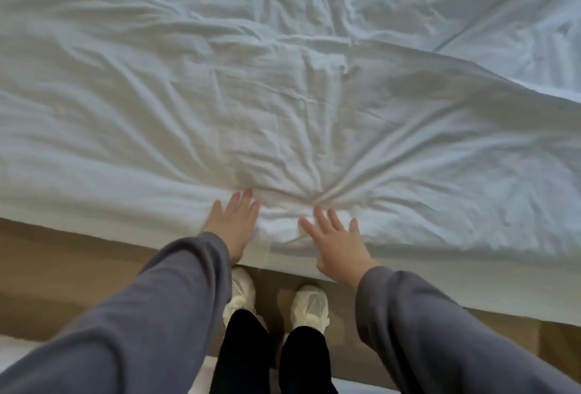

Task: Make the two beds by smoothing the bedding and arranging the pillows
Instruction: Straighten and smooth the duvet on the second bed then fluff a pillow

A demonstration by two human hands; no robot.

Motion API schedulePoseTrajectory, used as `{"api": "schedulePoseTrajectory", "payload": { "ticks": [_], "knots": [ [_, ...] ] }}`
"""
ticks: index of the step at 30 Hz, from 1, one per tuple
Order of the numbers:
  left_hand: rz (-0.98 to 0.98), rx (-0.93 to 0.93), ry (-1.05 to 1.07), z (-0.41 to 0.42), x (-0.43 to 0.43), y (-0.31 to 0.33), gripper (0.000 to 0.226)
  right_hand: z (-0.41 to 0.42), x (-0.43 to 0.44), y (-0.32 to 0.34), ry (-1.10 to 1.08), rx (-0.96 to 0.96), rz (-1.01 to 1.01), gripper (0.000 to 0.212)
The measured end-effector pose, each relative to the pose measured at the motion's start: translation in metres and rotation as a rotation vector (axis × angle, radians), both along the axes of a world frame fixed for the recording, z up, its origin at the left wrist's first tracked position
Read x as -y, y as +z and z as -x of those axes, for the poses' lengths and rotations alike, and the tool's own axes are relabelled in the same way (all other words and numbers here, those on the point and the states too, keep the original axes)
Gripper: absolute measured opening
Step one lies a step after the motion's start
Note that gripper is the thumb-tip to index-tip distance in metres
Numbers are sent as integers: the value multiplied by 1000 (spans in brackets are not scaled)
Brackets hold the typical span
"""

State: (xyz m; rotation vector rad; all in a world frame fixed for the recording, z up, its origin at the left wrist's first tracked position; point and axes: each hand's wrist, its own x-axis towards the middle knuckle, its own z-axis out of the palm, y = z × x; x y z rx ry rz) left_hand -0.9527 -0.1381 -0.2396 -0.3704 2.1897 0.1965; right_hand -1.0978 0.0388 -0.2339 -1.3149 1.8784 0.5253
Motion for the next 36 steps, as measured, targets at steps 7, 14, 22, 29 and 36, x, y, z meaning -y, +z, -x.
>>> {"api": "schedulePoseTrajectory", "payload": {
  "ticks": [7,14,22,29,36],
  "knots": [
    [-126,-127,-91,64,-85,2,83,81,-95,0,-194,-303,-20,93],
    [-113,-228,2,145,-189,-6,93,177,-201,-15,-299,-459,-106,97],
    [-63,-424,3,285,-321,-35,85,312,-330,-43,-283,-616,-91,100],
    [-94,-665,-111,384,-410,-61,69,390,-412,-47,-364,-653,-30,92],
    [-76,-543,-199,428,-453,-73,54,447,-480,-43,-266,-640,76,67]
  ]
}}
